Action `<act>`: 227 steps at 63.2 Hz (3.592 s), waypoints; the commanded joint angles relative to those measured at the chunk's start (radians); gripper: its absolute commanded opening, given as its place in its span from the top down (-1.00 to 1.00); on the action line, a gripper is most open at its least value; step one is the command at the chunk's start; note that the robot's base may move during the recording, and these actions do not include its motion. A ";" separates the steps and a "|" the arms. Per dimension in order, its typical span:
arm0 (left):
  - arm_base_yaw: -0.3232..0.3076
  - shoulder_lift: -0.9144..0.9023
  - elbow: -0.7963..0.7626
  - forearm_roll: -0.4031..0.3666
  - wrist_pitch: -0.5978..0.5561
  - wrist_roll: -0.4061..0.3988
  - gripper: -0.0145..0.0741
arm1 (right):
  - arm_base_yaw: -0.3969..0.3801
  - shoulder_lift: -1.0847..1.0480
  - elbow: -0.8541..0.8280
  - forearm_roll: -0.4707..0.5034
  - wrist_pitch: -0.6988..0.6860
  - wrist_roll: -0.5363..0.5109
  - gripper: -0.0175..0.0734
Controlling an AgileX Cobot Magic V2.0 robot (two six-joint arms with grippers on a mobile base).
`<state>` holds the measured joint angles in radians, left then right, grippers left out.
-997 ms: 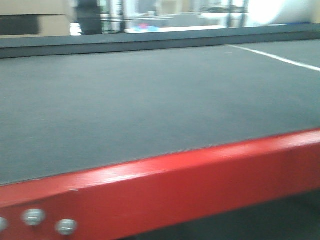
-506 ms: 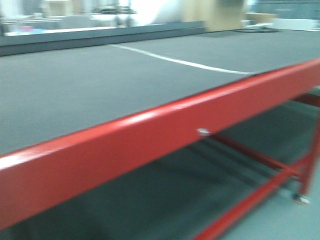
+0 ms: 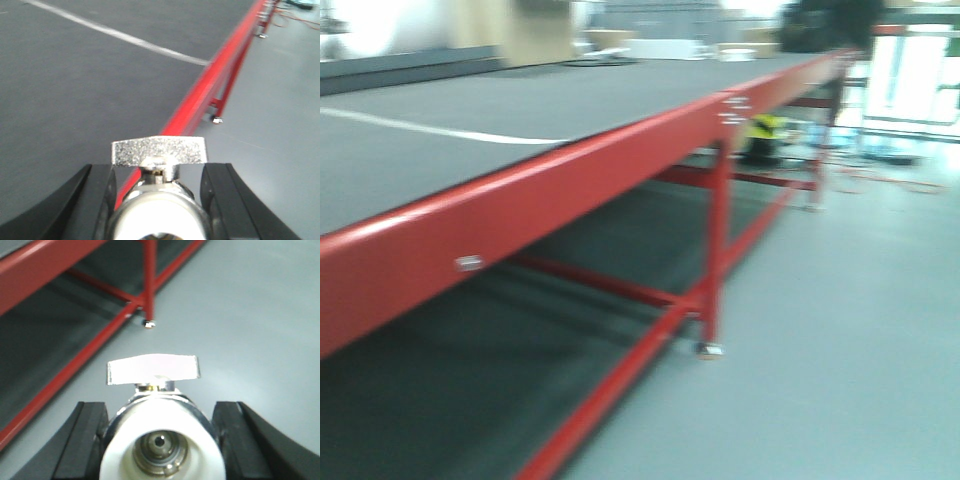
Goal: Place valve from conveyor to right shelf box
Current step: 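Drive the base away from the conveyor toward the steel shelf, then drive up to the shelf and stop facing the blue bins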
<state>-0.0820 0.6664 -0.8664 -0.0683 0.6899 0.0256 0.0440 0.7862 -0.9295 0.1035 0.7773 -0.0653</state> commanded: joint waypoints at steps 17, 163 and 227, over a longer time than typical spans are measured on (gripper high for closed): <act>-0.006 -0.006 -0.006 -0.010 -0.058 -0.002 0.92 | -0.002 -0.009 -0.010 -0.008 -0.069 -0.004 0.97; -0.006 -0.006 -0.006 -0.010 -0.060 -0.002 0.92 | -0.002 -0.009 -0.010 -0.008 -0.069 -0.004 0.97; -0.006 -0.006 -0.006 -0.010 -0.087 -0.002 0.92 | -0.002 -0.009 -0.010 -0.008 -0.069 -0.004 0.97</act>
<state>-0.0820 0.6664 -0.8664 -0.0720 0.6537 0.0256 0.0440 0.7862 -0.9295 0.0978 0.7752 -0.0653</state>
